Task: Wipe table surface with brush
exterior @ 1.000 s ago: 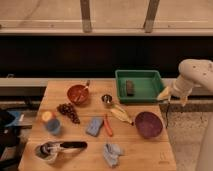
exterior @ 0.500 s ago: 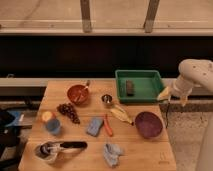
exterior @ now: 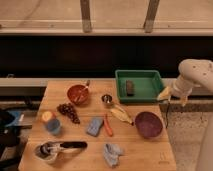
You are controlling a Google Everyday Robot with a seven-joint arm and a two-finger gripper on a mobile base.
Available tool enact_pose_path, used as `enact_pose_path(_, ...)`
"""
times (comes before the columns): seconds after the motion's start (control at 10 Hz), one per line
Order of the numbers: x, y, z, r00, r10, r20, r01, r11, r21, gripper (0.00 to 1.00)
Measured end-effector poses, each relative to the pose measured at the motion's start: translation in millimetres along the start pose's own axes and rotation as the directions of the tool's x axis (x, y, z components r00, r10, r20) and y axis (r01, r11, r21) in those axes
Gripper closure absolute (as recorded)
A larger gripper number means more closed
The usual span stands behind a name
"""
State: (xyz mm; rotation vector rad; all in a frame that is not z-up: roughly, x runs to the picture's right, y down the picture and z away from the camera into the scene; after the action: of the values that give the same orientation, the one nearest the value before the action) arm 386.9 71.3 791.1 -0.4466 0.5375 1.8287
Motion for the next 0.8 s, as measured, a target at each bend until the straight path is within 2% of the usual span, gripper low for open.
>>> enact_pose_path(0.5, -0.4, 0.0, -0.1, 1.0, -0.001, 0.001, 0.001, 1.0, 0.0, 0.2)
enact_pose_path(0.7, -7.9, 3.1, -5.7, 0.999, -0.035, 0.004, 0.035, 0.999, -0.016, 0.2)
enact_pose_path(0.8, -12.6, 15.4, -9.9, 0.997, -0.072, 0.007, 0.072, 0.997, -0.036, 0.2)
